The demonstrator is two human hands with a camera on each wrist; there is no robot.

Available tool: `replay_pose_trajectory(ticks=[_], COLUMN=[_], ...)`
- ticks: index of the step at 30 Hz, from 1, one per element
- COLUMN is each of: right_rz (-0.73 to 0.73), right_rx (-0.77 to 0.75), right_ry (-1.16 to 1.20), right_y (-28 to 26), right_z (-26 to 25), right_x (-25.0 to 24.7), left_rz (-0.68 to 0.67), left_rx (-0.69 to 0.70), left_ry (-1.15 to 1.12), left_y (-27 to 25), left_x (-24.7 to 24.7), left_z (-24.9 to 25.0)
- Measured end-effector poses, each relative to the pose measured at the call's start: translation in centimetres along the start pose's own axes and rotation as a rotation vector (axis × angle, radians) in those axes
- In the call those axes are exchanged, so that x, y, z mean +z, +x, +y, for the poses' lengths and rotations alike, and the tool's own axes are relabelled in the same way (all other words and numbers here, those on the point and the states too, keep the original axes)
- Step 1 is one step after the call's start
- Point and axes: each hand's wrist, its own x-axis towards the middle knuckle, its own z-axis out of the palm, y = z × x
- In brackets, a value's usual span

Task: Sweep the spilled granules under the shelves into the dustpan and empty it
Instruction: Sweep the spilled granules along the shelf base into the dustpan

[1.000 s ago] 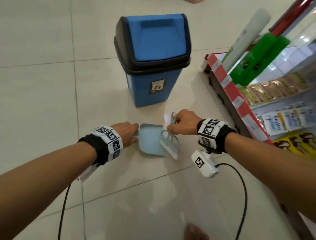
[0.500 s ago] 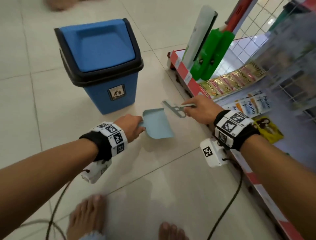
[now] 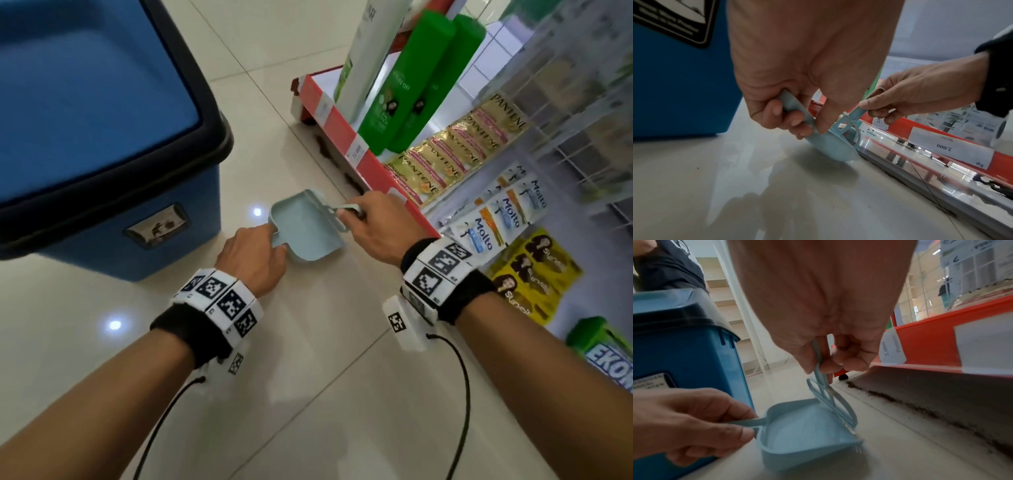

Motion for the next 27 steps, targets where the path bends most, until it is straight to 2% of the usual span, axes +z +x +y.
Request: replay_pose_trajectory(ticks=[6, 8, 14, 18, 23, 27], right_rz=[0.228, 0.264, 0.22, 0.271, 0.347, 0.264], right_rx=[-0.14, -0.164, -0.125, -0.059, -0.061, 0.03], right_ry=[-0.032, -0.033, -0.229, -0.379, -0.459, -0.469], right_y=[2.3, 3.7, 8.6, 12.0, 14.9, 15.7], right_z=[1.7, 1.5, -0.9, -2.4, -2.8, -2.7], right_x=[0.2, 0.4, 2.4, 3.4, 4.2, 4.5], left_rz=[0.038, 0.038, 0.053, 0.043, 0.047, 0.043], left_rx=[0.009, 0.008, -0.04, -0.044, -0.054, -0.074], left_ry=[0.005, -0.001, -0.042, -0.067, -0.089, -0.108], left_y=[1.7, 2.2, 1.9, 1.2, 0.9, 0.8], left_x=[0.6, 0.5, 0.8, 0.6, 0.3, 0.3], left_z=[-0.7, -0.7, -1.2, -2.2, -2.9, -3.3])
